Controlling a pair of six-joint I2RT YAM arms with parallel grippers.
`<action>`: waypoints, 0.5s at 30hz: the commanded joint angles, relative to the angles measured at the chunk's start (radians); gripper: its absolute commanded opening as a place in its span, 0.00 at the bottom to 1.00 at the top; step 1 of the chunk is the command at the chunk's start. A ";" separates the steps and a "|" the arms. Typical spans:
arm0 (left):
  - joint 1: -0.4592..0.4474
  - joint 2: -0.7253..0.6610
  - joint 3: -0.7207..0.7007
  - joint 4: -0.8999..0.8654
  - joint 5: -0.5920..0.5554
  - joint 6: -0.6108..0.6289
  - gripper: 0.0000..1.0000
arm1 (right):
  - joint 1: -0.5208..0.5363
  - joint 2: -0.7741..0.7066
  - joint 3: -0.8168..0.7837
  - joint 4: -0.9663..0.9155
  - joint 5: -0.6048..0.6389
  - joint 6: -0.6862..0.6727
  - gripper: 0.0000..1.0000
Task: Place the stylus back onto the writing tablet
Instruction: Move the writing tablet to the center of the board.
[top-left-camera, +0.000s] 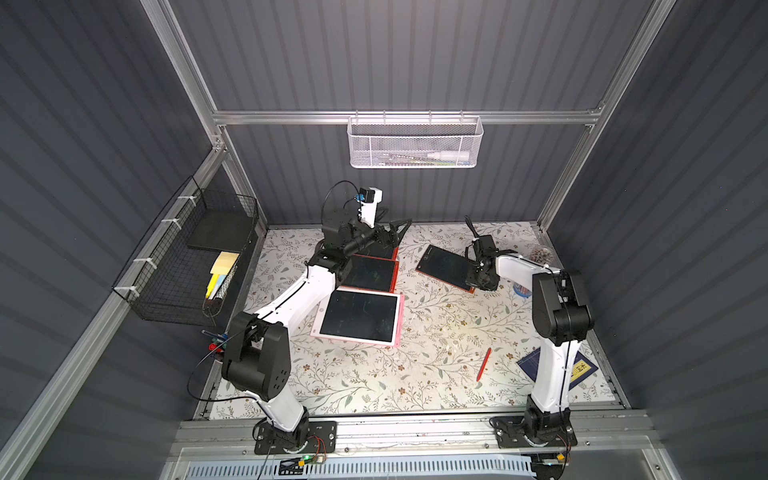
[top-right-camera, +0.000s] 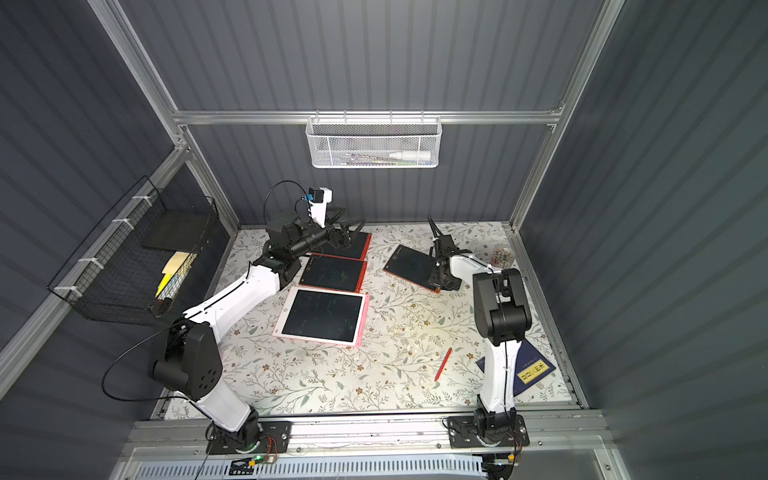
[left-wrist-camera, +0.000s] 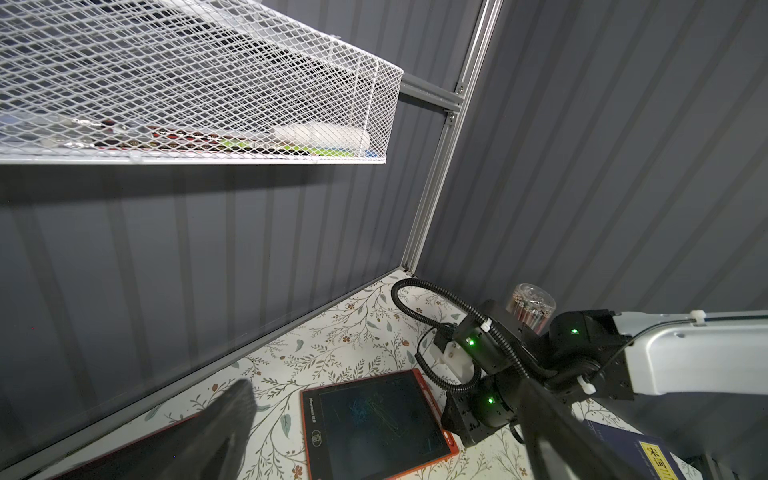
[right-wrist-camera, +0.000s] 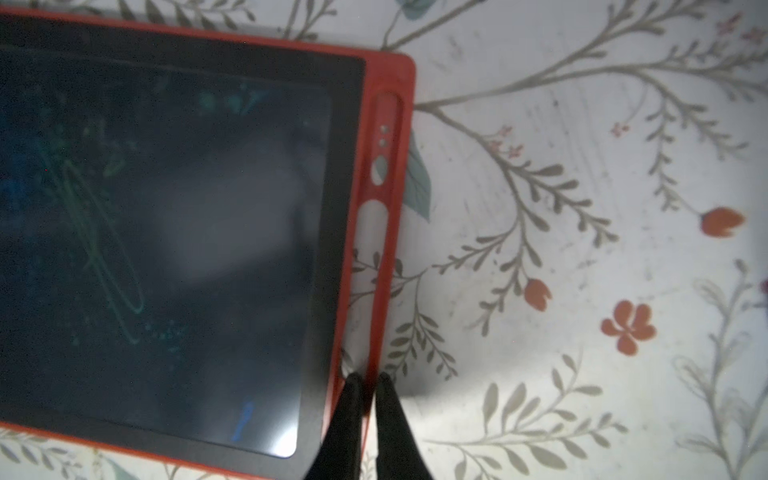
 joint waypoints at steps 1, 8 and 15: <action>0.000 -0.004 -0.003 0.008 0.009 0.013 0.99 | 0.015 -0.020 -0.063 -0.065 0.017 -0.050 0.06; 0.000 -0.008 -0.005 0.010 0.014 0.009 0.99 | 0.053 -0.100 -0.169 -0.078 -0.009 -0.081 0.04; 0.000 -0.012 -0.004 0.011 0.020 0.007 0.99 | 0.117 -0.208 -0.311 -0.114 0.005 -0.068 0.03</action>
